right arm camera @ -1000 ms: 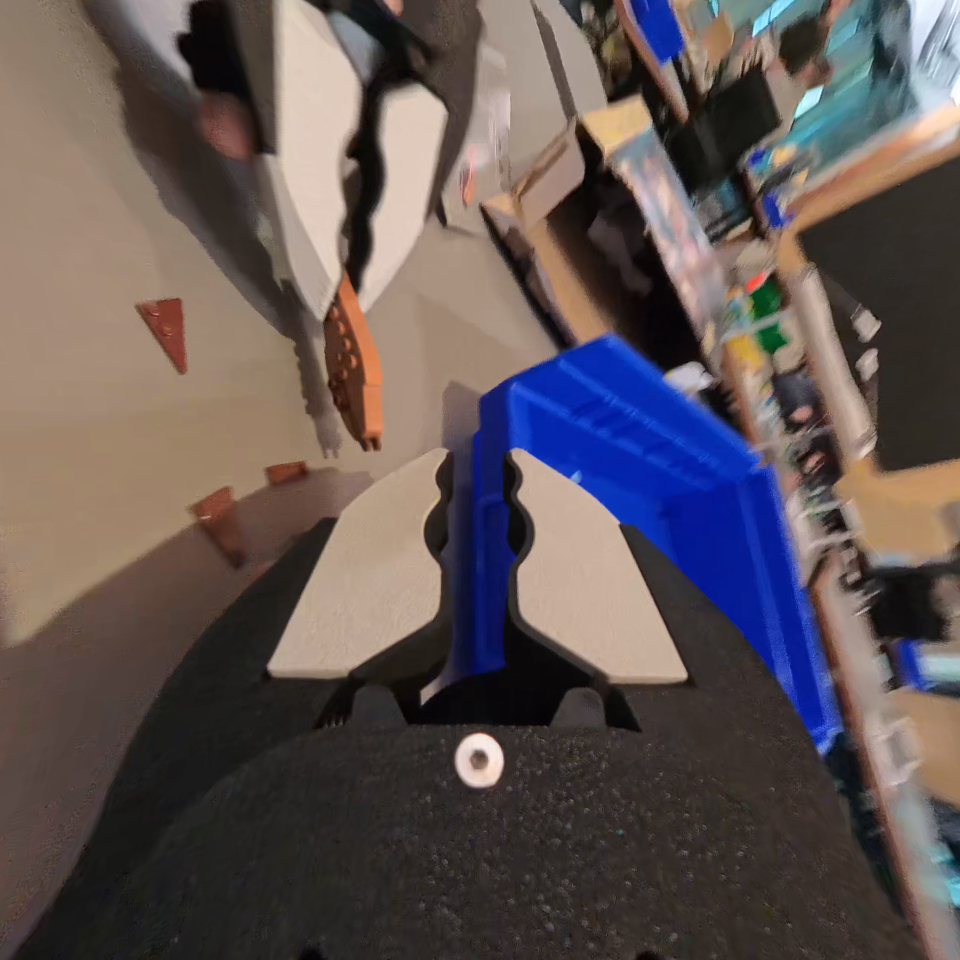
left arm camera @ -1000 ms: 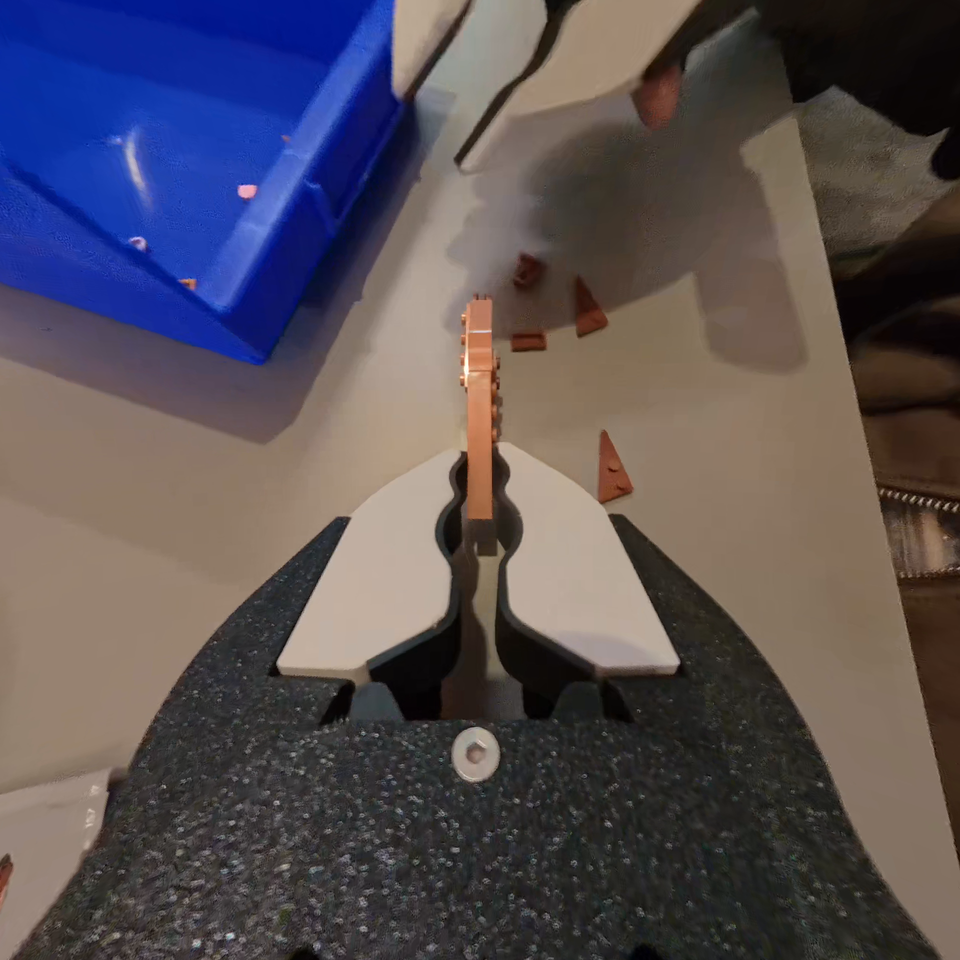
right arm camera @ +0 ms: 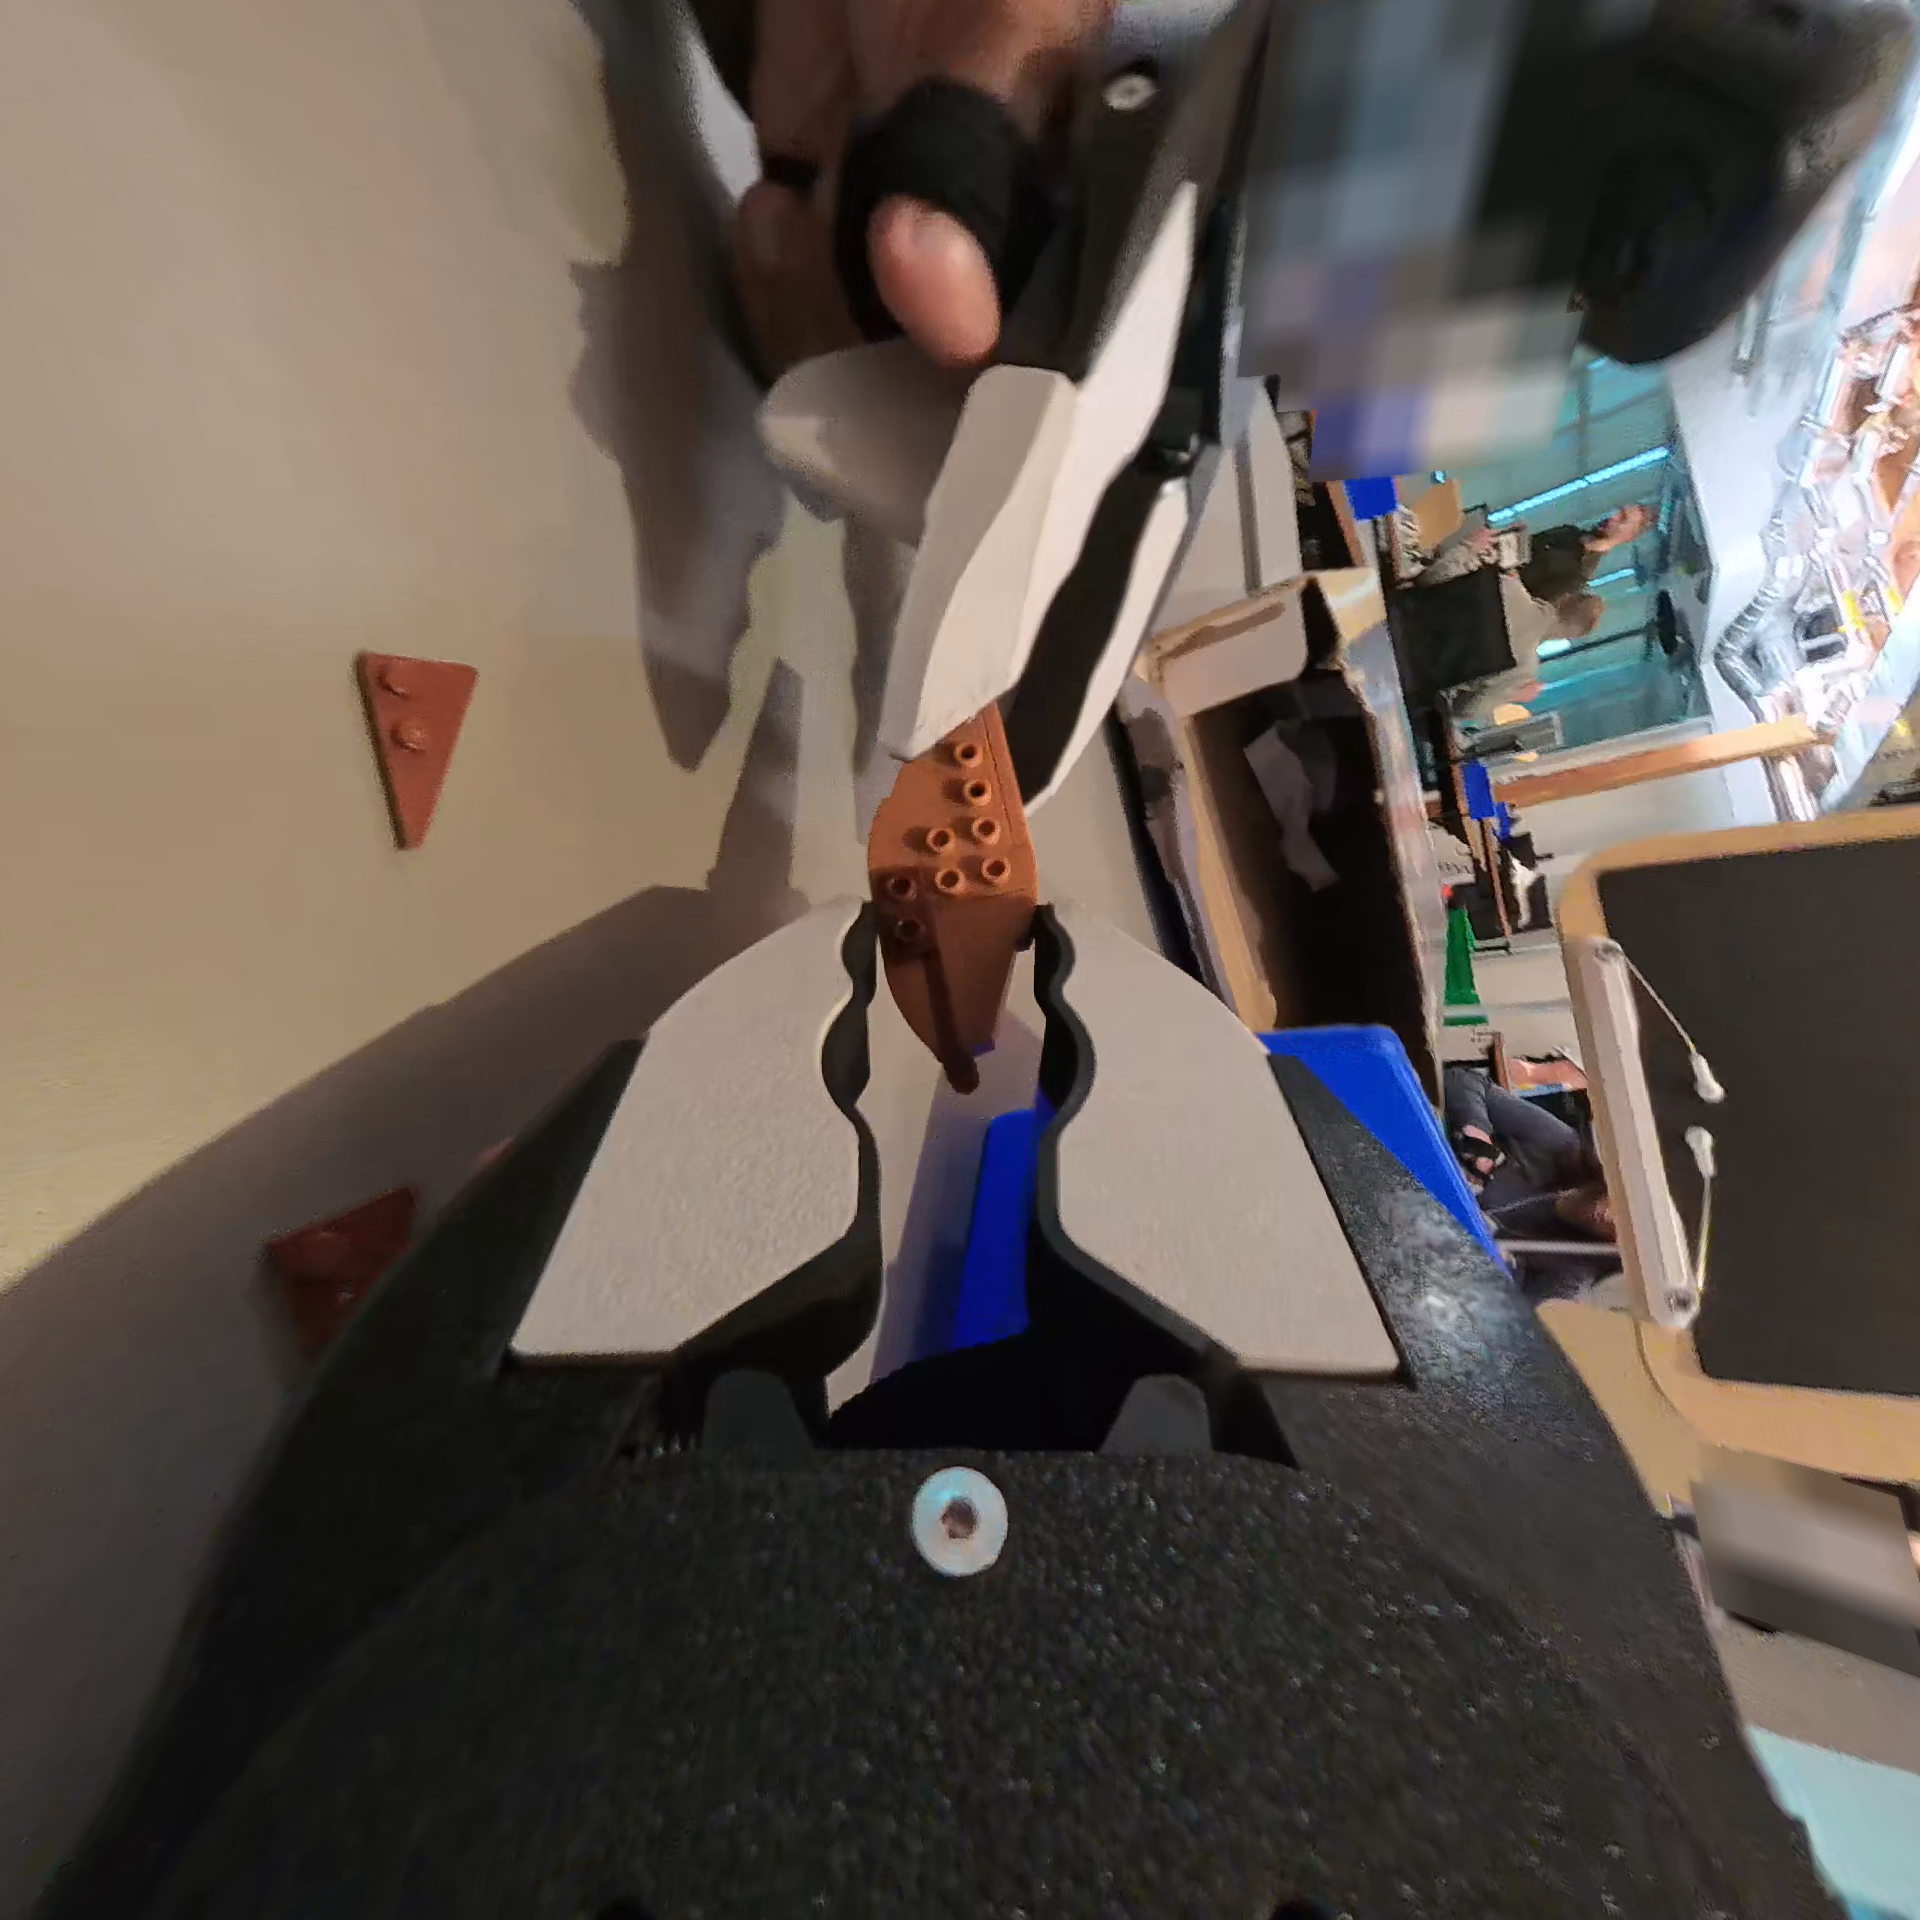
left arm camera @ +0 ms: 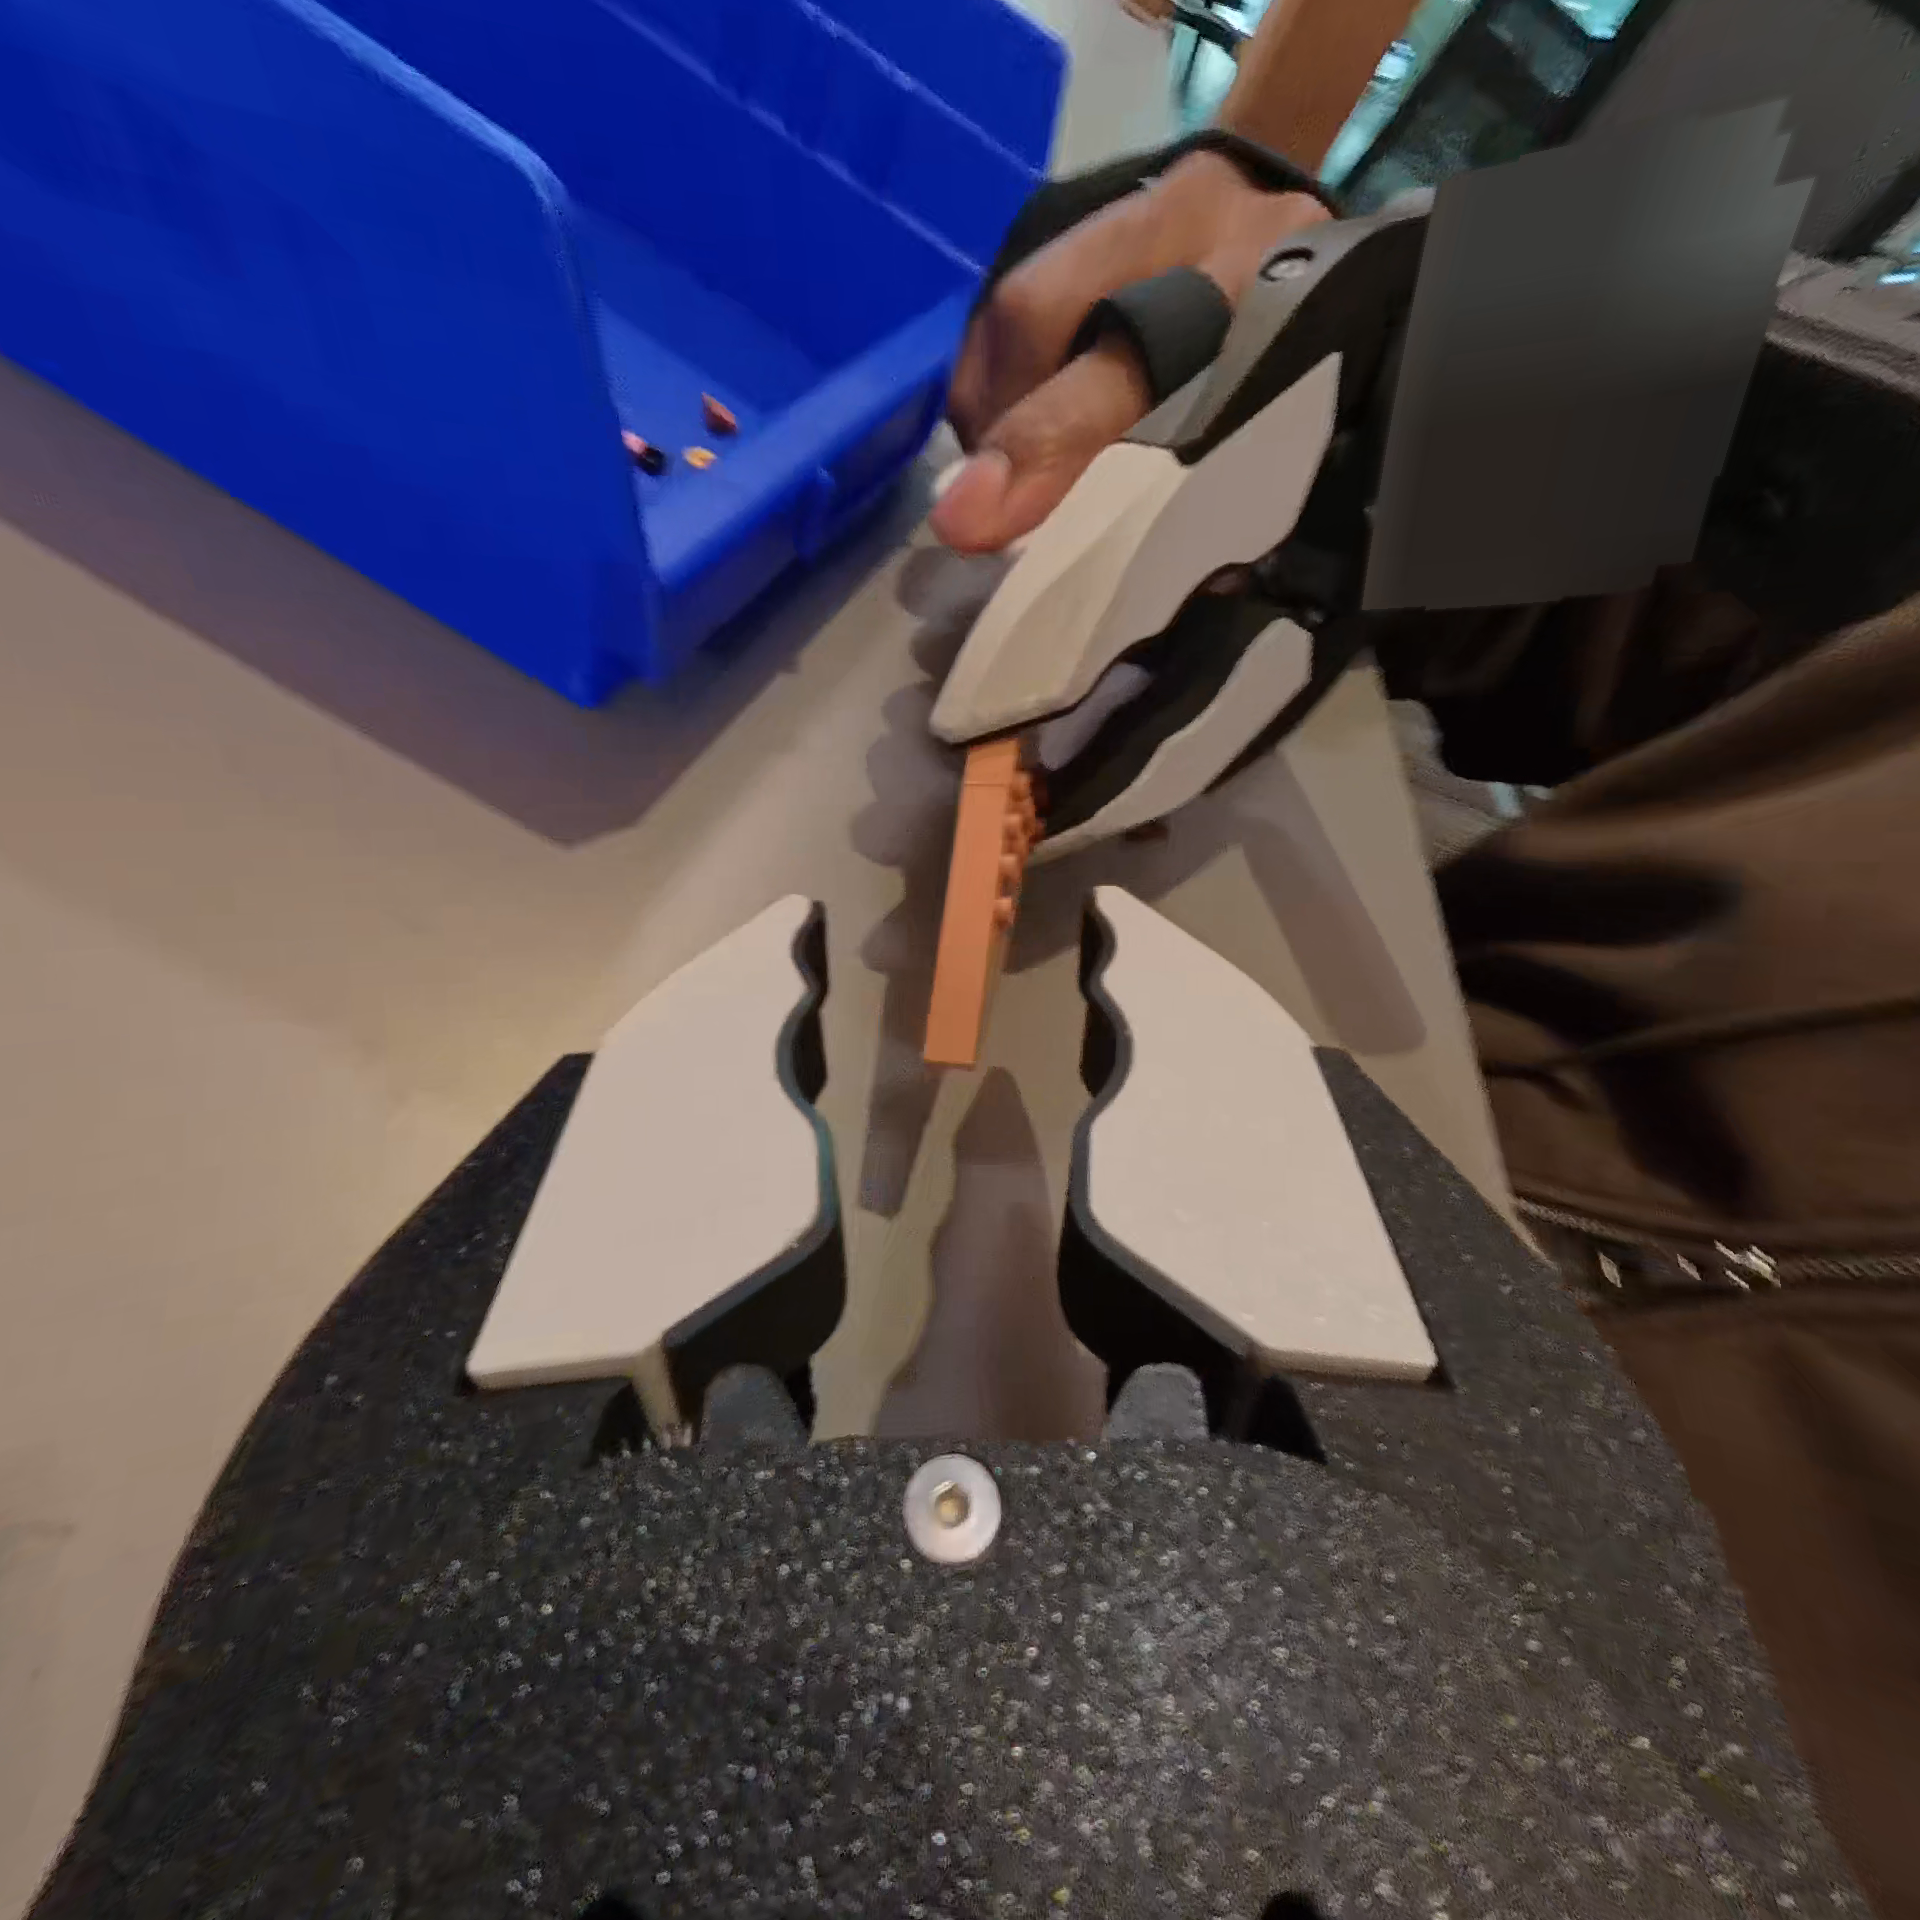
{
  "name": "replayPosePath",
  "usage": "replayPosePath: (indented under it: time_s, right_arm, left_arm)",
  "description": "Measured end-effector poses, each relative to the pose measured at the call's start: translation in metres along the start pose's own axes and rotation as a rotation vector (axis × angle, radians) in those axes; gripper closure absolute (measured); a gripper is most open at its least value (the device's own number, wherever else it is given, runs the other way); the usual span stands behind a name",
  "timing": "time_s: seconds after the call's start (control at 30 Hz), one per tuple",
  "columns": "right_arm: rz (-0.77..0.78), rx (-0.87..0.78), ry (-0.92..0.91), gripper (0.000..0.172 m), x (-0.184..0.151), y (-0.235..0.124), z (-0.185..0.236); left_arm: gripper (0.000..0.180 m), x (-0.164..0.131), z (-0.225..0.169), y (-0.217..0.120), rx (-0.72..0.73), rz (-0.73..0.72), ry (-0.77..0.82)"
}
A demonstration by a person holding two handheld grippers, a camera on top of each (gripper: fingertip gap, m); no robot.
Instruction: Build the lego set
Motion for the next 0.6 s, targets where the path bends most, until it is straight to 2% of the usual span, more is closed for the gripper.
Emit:
replayPosePath:
  time_s: [0.07,0.13,0.3,0.5,0.6]
  right_arm:
    - [-0.006,-0.05,0.029,0.143,-0.004,-0.004,-0.005]
    - [-0.013,-0.088,0.055,0.143,-0.008,-0.005,-0.01]
    - [-0.011,-0.164,0.079,0.143,-0.012,-0.004,-0.016]
    - [-0.018,-0.19,0.129,0.143,-0.015,-0.005,-0.021]
    - [-0.058,-0.173,0.202,0.143,-0.012,-0.005,-0.025]
  left_arm:
    - [0.123,0.005,0.003,0.001,0.086,-0.04,0.041]
    - [0.119,0.01,0.004,0.001,0.146,-0.092,0.097]
    - [0.118,0.019,-0.004,0.0,0.247,-0.206,0.306]
    - [0.119,0.018,-0.021,0.001,0.329,-0.317,0.654]
    - [0.121,0.022,-0.022,-0.002,0.318,-0.376,0.676]
Point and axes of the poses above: each gripper's, where its closed fingertips meet, y out along the fingers, x out of its top, z = x × y across the jaws, the point moved 5 cm from there along -y, back along the fingers, and after that the axes turned 6 degrees about -y, right-handed, at the moved point
